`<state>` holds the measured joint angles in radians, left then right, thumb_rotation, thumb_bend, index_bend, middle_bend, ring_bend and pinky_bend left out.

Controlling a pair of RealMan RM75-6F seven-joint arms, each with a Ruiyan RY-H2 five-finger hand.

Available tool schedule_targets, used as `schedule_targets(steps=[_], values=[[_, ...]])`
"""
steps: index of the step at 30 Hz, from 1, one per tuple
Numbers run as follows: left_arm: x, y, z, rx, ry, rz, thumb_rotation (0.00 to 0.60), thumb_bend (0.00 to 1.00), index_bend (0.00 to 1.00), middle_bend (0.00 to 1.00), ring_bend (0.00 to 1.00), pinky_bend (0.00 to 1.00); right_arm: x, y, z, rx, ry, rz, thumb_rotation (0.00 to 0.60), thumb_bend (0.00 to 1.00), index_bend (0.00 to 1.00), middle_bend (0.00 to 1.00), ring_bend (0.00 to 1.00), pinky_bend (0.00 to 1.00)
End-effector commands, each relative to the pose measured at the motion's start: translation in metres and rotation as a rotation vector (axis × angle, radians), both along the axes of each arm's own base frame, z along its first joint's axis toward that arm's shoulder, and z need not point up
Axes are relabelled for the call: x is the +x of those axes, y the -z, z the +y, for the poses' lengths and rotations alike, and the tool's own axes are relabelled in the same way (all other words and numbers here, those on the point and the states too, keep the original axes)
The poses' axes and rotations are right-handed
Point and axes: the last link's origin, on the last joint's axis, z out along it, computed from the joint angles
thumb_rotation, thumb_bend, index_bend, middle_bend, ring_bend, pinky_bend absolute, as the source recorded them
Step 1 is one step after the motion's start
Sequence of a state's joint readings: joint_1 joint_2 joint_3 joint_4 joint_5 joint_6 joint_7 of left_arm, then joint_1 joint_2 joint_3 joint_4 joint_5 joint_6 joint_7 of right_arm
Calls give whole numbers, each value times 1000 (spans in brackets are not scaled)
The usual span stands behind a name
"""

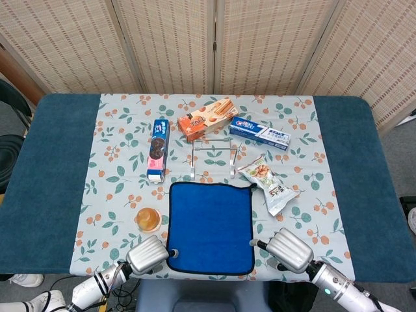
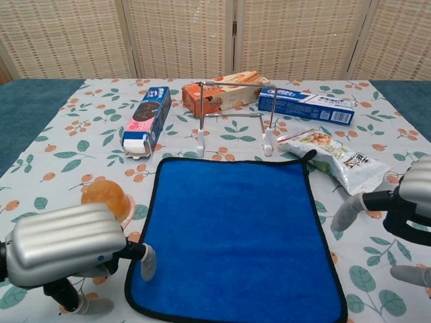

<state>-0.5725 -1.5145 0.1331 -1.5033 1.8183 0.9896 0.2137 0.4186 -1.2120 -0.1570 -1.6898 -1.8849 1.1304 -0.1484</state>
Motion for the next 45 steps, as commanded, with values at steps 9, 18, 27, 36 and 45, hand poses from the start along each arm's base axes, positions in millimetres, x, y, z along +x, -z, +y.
schedule_targets(steps=[9, 18, 27, 36, 45], values=[[8, 9, 2, -3, -11, -48, 600, 242, 424, 1000, 956, 1000, -4, 0, -1, -4, 10, -3, 600, 261, 298, 874, 893, 1000], [13, 16, 4, -18, -30, -75, 600, 268, 477, 1000, 960, 1000, -4, -1, -3, -15, 15, -11, 600, 260, 298, 874, 893, 1000], [11, 20, 5, -30, -42, -76, 600, 392, 571, 1000, 966, 1000, -5, -1, -3, -14, 16, -11, 600, 260, 298, 874, 893, 1000], [8, 20, 5, -29, -51, -72, 600, 460, 644, 1000, 968, 1000, -3, 3, -3, 1, 3, -13, 600, 311, 299, 874, 893, 1000], [6, 11, 7, -13, -76, -80, 600, 469, 626, 1000, 968, 1000, 11, 24, 4, 96, -83, 2, 600, 286, 317, 875, 893, 1000]])
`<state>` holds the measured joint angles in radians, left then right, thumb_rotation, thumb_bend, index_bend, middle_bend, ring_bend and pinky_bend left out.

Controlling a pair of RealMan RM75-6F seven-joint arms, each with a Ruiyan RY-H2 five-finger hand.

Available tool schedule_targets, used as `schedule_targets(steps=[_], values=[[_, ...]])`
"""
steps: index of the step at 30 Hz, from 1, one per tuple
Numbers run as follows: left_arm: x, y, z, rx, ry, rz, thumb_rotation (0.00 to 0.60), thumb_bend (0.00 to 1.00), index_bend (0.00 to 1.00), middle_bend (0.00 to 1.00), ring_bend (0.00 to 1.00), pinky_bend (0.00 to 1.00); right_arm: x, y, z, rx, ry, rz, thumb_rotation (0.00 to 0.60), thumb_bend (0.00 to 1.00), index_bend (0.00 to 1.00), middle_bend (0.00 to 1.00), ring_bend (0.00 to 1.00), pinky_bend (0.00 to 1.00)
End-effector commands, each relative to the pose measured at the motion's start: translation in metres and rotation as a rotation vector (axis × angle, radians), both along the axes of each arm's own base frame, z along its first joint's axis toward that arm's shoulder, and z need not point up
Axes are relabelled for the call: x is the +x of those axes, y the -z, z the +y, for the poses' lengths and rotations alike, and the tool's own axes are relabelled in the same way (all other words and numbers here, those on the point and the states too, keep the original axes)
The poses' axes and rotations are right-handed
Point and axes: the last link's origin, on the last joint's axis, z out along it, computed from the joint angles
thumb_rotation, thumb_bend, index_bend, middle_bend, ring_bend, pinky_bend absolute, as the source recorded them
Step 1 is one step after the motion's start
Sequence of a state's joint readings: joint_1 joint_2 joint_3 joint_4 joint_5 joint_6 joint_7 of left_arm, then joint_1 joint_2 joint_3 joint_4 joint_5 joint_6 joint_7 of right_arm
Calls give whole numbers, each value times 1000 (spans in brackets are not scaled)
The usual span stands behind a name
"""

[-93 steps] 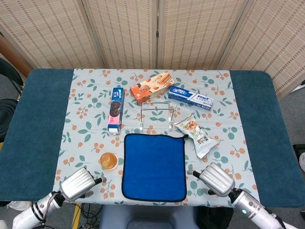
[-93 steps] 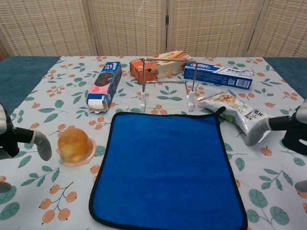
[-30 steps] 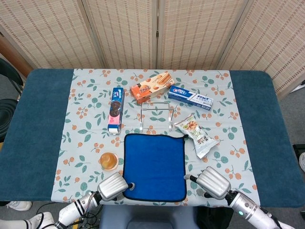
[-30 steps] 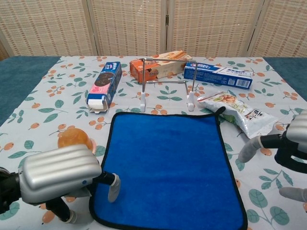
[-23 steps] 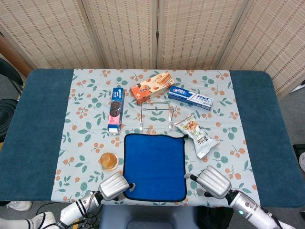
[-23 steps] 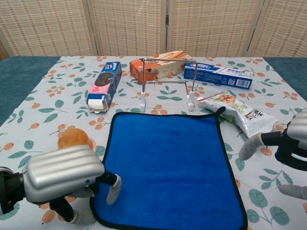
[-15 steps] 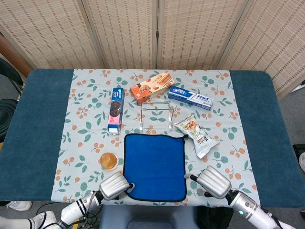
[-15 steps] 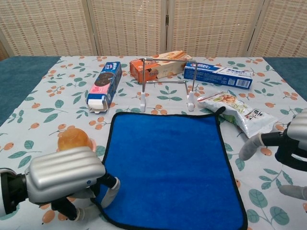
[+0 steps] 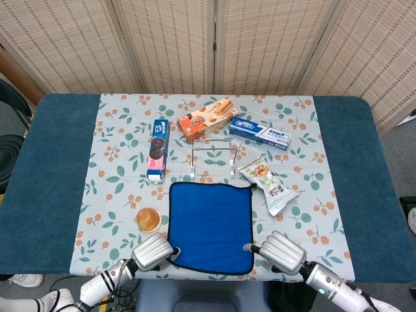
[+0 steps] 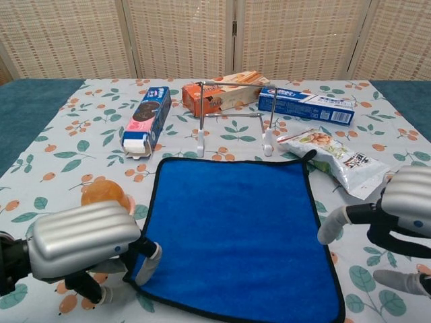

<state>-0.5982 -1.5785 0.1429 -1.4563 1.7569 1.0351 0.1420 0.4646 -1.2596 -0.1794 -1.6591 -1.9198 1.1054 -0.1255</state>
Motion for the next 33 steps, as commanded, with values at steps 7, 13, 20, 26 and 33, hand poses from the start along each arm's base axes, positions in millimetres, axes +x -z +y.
schedule_targets(steps=[7, 13, 20, 26, 33], values=[[1, -1, -3, -4, -7, -10, 600, 469, 623, 1000, 968, 1000, 5, 29, 11, 93, -76, 43, 600, 275, 327, 879, 894, 1000], [1, -2, -4, -4, -8, -13, 600, 469, 623, 1000, 968, 1000, 1, 38, 10, 81, -95, 62, 600, 260, 328, 879, 895, 1000], [1, -3, -5, -3, -11, -20, 600, 469, 622, 1000, 968, 1000, 0, 46, 7, 47, -110, 68, 600, 223, 332, 879, 895, 1000], [1, -4, -5, -5, -18, -19, 600, 469, 619, 1000, 968, 1000, -2, 50, 7, 34, -104, 67, 600, 202, 341, 879, 895, 1000], [2, -4, -5, -7, -19, -23, 600, 469, 619, 1000, 968, 1000, -1, 54, 5, 33, -104, 70, 600, 201, 342, 879, 895, 1000]])
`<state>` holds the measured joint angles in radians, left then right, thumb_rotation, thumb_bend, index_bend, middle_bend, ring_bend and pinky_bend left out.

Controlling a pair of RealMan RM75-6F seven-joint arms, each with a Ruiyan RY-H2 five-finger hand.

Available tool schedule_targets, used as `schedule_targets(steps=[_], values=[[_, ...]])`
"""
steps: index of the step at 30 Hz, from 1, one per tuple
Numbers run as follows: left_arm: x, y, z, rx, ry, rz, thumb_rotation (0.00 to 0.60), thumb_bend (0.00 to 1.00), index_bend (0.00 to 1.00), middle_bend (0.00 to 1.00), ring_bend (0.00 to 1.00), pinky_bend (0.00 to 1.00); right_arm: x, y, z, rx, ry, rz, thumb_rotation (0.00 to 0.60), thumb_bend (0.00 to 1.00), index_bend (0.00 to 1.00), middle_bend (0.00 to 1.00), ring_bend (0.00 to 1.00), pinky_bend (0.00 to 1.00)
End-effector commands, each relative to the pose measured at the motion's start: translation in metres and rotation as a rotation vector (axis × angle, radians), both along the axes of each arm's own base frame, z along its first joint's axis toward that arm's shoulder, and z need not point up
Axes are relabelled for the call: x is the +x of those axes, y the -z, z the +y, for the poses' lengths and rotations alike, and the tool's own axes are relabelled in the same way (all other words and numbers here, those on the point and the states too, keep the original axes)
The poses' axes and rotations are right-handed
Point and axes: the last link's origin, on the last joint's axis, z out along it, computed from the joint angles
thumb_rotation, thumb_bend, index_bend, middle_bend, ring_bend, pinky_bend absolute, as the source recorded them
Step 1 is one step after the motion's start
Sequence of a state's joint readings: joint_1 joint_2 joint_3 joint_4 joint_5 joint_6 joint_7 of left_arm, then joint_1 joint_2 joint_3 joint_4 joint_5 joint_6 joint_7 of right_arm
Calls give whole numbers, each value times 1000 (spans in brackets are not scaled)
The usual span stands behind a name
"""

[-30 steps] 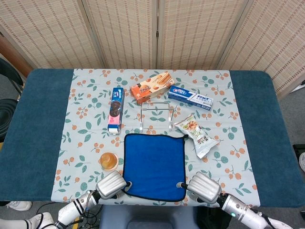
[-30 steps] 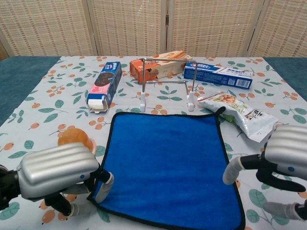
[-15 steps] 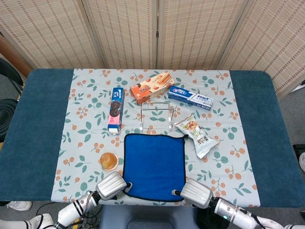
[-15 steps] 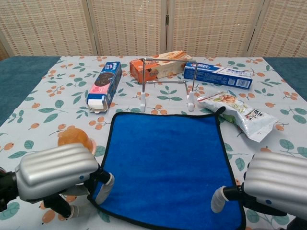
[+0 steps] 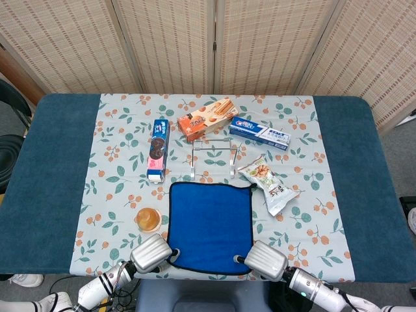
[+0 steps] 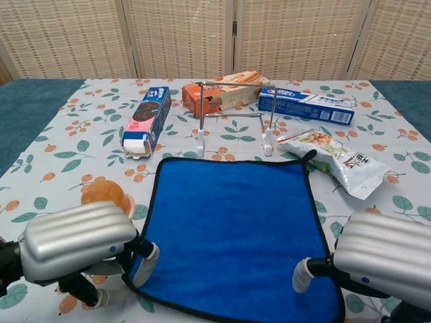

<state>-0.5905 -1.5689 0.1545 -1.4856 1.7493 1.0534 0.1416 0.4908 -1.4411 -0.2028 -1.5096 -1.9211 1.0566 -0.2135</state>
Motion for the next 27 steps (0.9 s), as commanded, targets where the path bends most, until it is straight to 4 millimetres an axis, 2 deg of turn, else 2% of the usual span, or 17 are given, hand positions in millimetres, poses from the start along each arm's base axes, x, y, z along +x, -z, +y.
schedule_targets(steps=[1, 10, 15, 23, 27], values=[[0, 0, 0, 0, -2, -1, 600, 469, 618, 1000, 968, 1000, 0, 2, 0, 2, -4, 3, 600, 201, 341, 879, 895, 1000], [-2, -1, 1, 0, -8, 1, 600, 469, 618, 1000, 968, 1000, 3, 9, -2, 5, -11, 6, 600, 204, 342, 879, 895, 1000], [-2, -2, 1, 0, -8, 1, 600, 469, 617, 1000, 968, 1000, 5, 11, -5, -2, -14, -6, 600, 271, 355, 880, 895, 1000], [-3, -2, 2, -1, -12, 5, 600, 469, 617, 1000, 968, 1000, 9, 16, -12, -8, -12, -17, 600, 294, 366, 880, 896, 1000], [-3, -2, 2, -1, -13, 5, 600, 469, 617, 1000, 968, 1000, 10, 17, -11, -4, -15, -24, 600, 341, 407, 880, 903, 1000]])
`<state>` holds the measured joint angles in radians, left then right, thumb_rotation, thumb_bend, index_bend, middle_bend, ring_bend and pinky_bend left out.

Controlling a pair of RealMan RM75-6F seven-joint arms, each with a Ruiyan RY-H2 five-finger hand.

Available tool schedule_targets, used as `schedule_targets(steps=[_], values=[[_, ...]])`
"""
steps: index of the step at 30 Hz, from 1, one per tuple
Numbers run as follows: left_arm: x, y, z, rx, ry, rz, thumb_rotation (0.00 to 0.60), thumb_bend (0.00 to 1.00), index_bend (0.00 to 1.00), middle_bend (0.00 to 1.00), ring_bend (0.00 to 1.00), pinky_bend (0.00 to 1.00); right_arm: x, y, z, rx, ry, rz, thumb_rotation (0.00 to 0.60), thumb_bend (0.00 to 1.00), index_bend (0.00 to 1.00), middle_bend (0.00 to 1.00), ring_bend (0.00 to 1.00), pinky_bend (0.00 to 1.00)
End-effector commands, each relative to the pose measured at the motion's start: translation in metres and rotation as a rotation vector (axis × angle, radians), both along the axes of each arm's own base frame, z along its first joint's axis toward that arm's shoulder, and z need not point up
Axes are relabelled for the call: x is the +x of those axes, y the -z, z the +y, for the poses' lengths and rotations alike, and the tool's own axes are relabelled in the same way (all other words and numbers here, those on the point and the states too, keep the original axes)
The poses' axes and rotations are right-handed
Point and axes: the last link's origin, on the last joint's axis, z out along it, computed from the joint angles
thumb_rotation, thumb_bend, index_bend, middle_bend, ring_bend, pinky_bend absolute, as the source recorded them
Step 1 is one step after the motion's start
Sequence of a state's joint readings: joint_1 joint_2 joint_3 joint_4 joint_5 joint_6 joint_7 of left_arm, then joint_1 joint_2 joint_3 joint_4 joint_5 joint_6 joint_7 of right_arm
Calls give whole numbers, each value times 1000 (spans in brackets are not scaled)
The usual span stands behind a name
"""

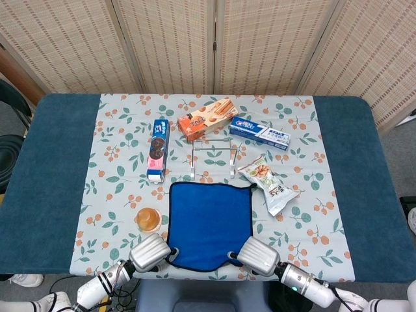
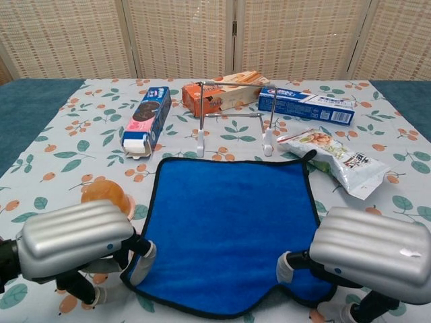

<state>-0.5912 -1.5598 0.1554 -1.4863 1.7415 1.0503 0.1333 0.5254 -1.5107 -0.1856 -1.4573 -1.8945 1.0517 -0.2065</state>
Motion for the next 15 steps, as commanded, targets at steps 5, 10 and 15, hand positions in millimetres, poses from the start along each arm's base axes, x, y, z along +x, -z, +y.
schedule_targets(steps=[5, 10, 15], values=[[0, 0, 1, 0, -1, 0, 600, 469, 617, 1000, 968, 1000, 0, 0, -2, -7, 4, -14, 600, 443, 503, 889, 908, 1000], [0, -2, 3, 2, -1, -1, 600, 469, 617, 1000, 968, 1000, 2, -2, -6, -19, 18, -31, 600, 492, 552, 890, 909, 1000], [0, -5, 6, 9, -5, -3, 600, 469, 617, 1000, 968, 1000, 3, -2, -9, -26, 23, -47, 600, 500, 612, 894, 909, 1000]])
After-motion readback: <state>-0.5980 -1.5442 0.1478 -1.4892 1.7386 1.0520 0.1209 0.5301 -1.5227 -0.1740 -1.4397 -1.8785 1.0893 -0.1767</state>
